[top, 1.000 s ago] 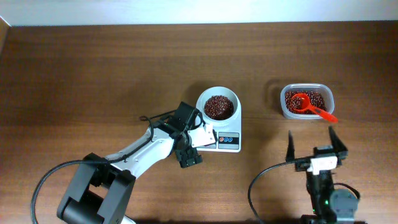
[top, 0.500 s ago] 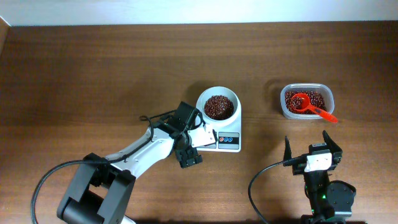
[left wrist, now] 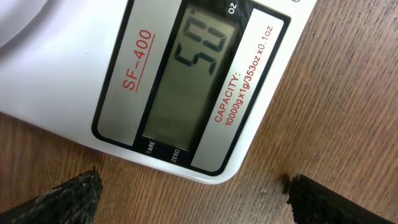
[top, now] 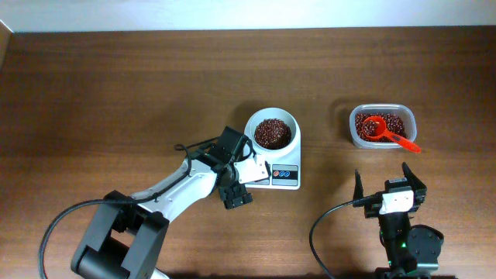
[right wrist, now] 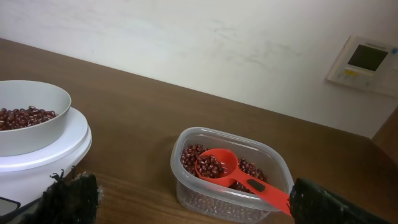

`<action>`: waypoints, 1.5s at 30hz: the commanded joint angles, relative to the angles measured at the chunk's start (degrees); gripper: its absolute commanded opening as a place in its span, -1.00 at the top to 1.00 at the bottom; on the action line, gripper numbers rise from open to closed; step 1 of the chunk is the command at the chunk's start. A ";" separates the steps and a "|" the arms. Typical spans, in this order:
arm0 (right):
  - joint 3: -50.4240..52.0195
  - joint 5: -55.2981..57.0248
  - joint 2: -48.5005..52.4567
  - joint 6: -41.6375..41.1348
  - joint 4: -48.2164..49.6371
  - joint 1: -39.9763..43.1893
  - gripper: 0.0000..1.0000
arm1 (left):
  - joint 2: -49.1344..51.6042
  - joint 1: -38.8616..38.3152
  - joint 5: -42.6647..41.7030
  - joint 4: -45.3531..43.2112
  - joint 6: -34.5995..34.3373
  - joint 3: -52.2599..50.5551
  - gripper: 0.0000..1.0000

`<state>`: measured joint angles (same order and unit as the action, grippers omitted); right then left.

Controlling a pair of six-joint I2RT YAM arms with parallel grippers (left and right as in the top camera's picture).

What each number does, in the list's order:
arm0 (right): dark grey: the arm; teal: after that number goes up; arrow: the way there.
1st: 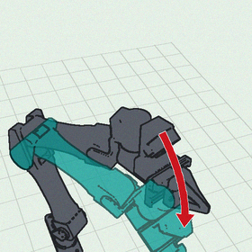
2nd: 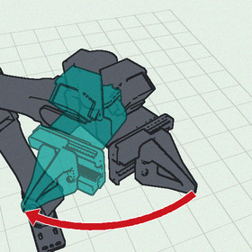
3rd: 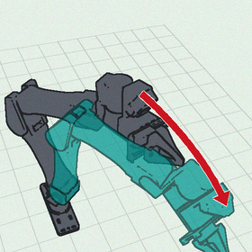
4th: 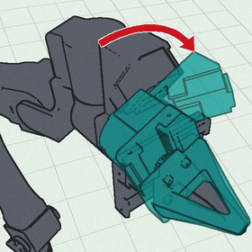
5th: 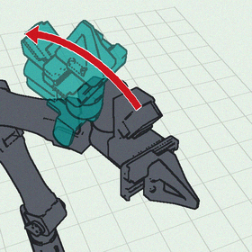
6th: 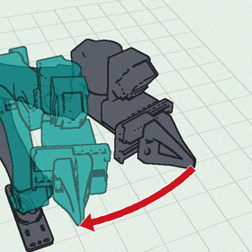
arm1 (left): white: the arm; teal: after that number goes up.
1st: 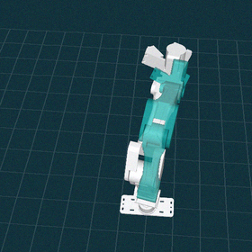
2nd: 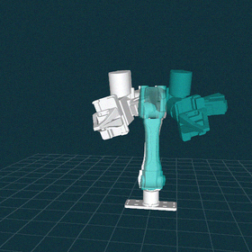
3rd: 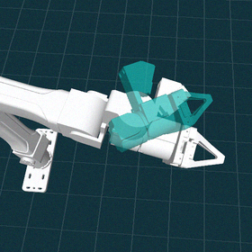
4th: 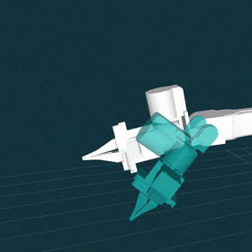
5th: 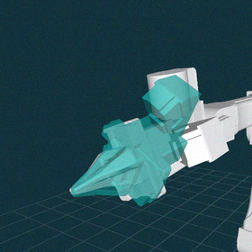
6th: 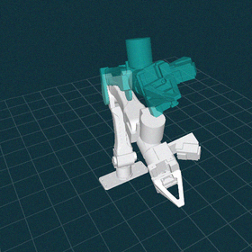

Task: Scoop item into bowl and weigh 50g on scale

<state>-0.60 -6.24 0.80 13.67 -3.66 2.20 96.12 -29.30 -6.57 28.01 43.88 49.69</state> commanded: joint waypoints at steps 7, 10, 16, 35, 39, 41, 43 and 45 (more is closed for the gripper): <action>0.28 0.39 -0.48 -0.57 -0.39 -0.31 -0.97 | 0.52 -0.07 0.00 0.07 -0.33 -0.28 -0.97; 0.28 0.39 -0.48 -0.57 -0.39 -0.31 -0.97 | 0.66 -0.07 0.00 0.09 -0.33 -0.37 -0.98; 0.28 0.39 -0.48 -0.57 -0.42 -0.31 -0.97 | -9.64 -0.07 0.00 0.07 -0.33 -0.37 -0.97; 0.28 0.37 -0.48 -0.57 -0.39 -0.31 -0.98 | -77.92 1.27 -10.80 3.52 -2.60 -16.22 -0.97; 0.28 0.39 -0.48 -0.57 -0.39 -0.31 -0.98 | -85.83 3.39 -11.23 2.19 -10.56 -18.12 -0.98; 0.28 0.37 -0.48 -0.57 -0.39 -0.31 -0.97 | -89.20 5.05 -11.26 2.03 -14.21 -19.26 -0.97; 0.28 0.37 -0.48 -0.57 -0.39 -0.31 -0.97 | -92.59 6.80 -11.21 1.68 -17.62 -21.14 -0.97; 0.28 0.37 -0.48 -0.57 -0.42 -0.31 -0.98 | -95.69 8.22 -11.02 -0.37 -20.50 -23.50 -0.98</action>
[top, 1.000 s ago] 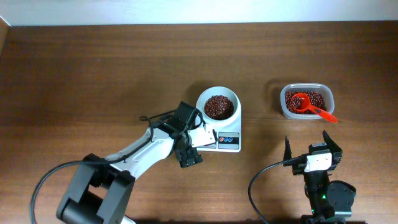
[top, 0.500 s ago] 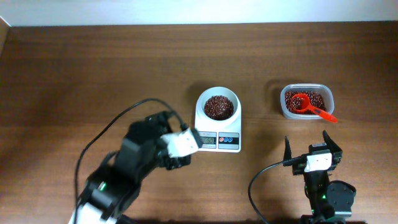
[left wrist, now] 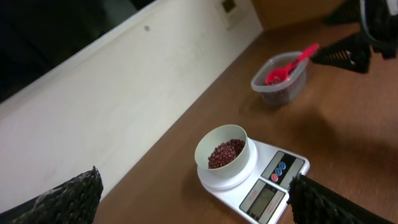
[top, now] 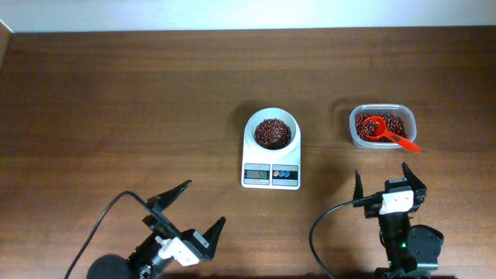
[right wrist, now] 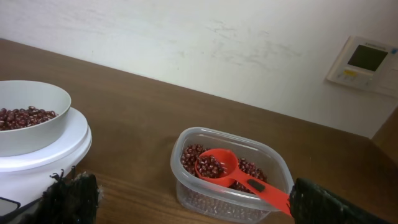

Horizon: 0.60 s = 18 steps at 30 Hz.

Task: Scoop item into bowl and weigh 50g on scale

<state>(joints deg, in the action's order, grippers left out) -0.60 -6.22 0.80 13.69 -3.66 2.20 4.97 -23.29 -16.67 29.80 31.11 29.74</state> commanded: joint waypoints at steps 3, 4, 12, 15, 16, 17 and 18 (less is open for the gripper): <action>0.28 0.37 -0.48 -0.59 -0.42 -0.31 -0.97 | -4.66 3.56 -0.48 -10.08 -10.36 -7.50 -0.97; 0.28 0.35 -0.48 -0.59 -0.39 -0.31 -0.98 | -4.66 3.74 0.02 -13.20 -11.21 -8.76 -0.97; 0.28 0.37 -0.48 -0.59 -0.39 -0.31 -0.97 | -4.66 4.44 19.12 -49.24 -28.57 -26.12 -0.97; 0.28 0.37 -0.48 -0.59 -0.42 -0.31 -0.97 | -4.68 5.86 24.30 -48.15 -33.31 -29.18 -0.97; 0.28 0.35 -0.48 -0.59 -0.42 -0.31 -0.97 | -4.68 6.23 24.55 -46.49 -33.29 -29.20 -0.97; 0.28 0.37 -0.48 -0.59 -0.39 -0.31 -0.97 | -4.68 6.93 24.70 -44.54 -33.27 -29.20 -0.98; 0.28 0.35 -0.48 -0.59 -0.39 -0.31 -0.98 | -4.68 7.96 24.70 -42.29 -33.27 -29.20 -0.97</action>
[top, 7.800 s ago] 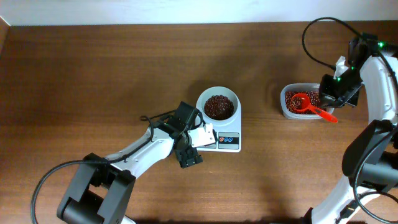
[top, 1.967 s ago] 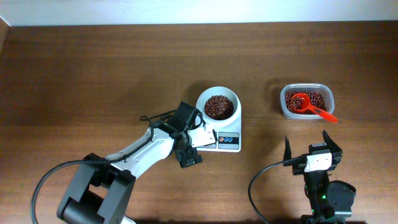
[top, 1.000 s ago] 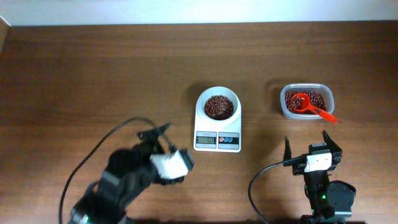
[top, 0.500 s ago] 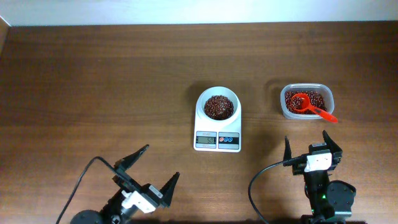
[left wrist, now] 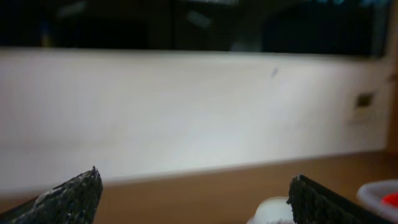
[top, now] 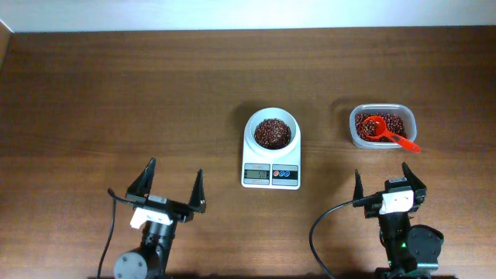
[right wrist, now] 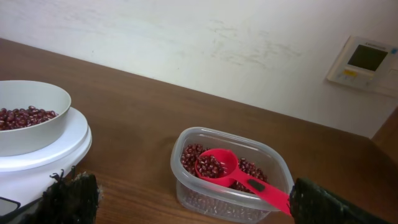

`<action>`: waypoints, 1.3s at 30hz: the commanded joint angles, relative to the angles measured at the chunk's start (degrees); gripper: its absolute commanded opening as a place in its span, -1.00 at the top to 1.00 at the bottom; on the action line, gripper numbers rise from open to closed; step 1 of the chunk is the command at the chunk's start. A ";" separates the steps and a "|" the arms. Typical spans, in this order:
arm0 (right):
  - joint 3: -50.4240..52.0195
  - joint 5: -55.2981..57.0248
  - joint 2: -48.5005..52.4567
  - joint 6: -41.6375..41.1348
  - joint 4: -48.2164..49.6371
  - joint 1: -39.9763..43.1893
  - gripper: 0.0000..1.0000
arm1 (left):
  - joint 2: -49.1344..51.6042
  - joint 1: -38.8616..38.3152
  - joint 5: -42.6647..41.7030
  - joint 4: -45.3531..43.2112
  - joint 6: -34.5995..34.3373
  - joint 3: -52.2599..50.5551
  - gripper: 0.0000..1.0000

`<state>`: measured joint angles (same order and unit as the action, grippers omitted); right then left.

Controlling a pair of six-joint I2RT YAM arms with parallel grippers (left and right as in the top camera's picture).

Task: Scoop item into bowl and weigh 50g on scale

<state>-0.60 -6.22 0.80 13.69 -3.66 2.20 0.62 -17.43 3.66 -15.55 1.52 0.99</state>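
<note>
A white bowl [top: 270, 130] of red beans stands on the white scale [top: 270, 175] at the table's middle; the bowl [right wrist: 28, 115] also shows at the left of the right wrist view. A clear tub [top: 380, 126] of beans holds the red scoop [top: 385, 130], lying loaded inside the tub [right wrist: 230, 177]. My left gripper [top: 169, 186] stands open near the front left, nothing between its fingers, facing the back wall. My right gripper [top: 385, 183] stands open at the front right, short of the tub, empty.
A white wall runs along the table's far edge [top: 248, 31]. A wall panel [right wrist: 367, 61] hangs behind the tub. Cables [top: 325, 225] trail beside the right arm's base.
My left gripper has swung from pointing diagonally toward the scale to pointing straight at the back wall, a little further left. It stays open. The right arm, bowl, scale and scoop are unchanged.
My left gripper was first right at the scale's display, which showed a reading. Then it was back at the front left, open, with scale and bowl far off. Now it faces the wall. The right gripper stayed open and still, with the scoop lying in the tub.
</note>
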 commanded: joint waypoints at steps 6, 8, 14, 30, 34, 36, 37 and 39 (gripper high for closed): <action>0.28 0.37 -0.48 -0.59 -0.39 -0.31 -0.97 | -0.33 8.79 4.24 19.91 -3.65 -0.46 -0.98; 0.28 0.37 -0.48 -0.59 -0.39 -0.31 -0.97 | -0.35 10.25 4.11 19.74 -2.78 -0.46 -0.98; 0.28 0.37 -0.48 -0.59 -0.39 -0.31 -0.97 | -0.35 11.98 0.00 20.24 3.96 -0.46 -0.97; 0.28 0.35 -0.48 -0.59 -0.39 -0.31 -0.97 | -0.28 12.13 0.20 20.15 3.96 -0.46 -0.97; 0.28 0.35 -0.48 -0.59 -0.42 -0.31 -0.98 | -0.28 12.13 0.20 20.17 3.96 -0.46 -0.97; 0.28 0.35 -0.48 -0.59 -0.42 -0.31 -0.97 | -0.28 12.13 0.20 20.15 3.96 -0.46 -0.97; 0.28 0.37 -0.48 -0.59 -0.39 -0.31 -0.97 | -0.28 12.13 0.20 20.15 3.96 -0.46 -0.98; 0.28 0.35 -0.48 -0.59 -0.39 -0.31 -0.97 | -0.28 12.13 0.20 20.15 3.96 -0.46 -0.98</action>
